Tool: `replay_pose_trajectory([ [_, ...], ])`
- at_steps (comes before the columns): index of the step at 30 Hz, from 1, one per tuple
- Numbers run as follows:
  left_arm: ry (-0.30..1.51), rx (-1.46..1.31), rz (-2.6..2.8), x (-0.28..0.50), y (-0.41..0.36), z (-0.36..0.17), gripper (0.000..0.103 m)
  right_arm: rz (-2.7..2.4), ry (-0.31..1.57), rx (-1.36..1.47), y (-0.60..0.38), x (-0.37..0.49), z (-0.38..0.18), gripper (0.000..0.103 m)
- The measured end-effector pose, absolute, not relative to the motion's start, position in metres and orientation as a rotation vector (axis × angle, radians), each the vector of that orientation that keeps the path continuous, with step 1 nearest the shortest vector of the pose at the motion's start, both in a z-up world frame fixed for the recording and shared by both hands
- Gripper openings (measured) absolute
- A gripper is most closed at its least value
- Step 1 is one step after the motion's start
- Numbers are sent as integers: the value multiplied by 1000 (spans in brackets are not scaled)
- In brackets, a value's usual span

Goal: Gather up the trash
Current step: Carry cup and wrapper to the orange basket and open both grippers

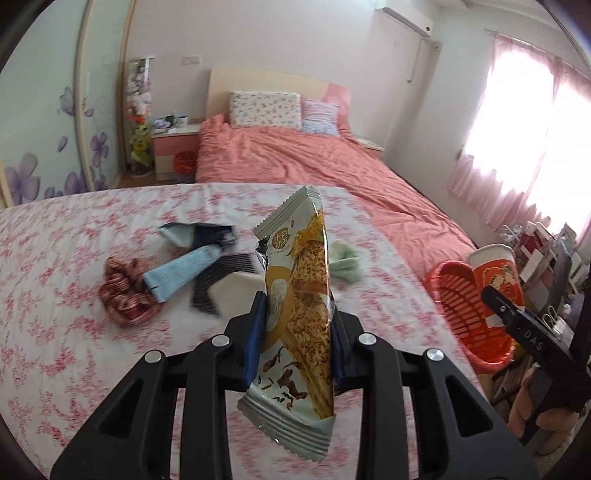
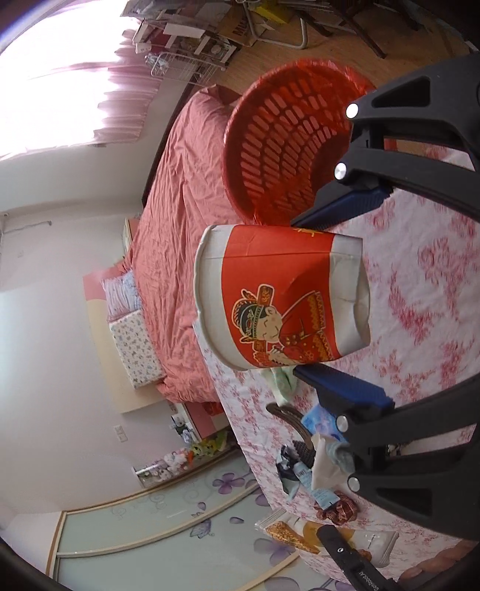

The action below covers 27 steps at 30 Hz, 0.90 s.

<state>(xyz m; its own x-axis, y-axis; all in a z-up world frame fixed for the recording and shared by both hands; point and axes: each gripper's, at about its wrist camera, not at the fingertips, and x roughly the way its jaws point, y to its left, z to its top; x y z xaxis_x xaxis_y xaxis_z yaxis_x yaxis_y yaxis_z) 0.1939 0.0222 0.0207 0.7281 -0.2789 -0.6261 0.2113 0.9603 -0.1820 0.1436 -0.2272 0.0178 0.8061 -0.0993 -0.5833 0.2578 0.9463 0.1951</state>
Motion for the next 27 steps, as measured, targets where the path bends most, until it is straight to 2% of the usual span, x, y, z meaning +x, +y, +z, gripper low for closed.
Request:
replay_pose_trajectory([
  [18, 754, 11, -667, 222, -186, -1, 31, -391, 563, 409, -368, 123, 2, 71],
  [27, 805, 47, -737, 232, -240, -13, 32, -399, 539, 523, -425, 138, -11, 71],
])
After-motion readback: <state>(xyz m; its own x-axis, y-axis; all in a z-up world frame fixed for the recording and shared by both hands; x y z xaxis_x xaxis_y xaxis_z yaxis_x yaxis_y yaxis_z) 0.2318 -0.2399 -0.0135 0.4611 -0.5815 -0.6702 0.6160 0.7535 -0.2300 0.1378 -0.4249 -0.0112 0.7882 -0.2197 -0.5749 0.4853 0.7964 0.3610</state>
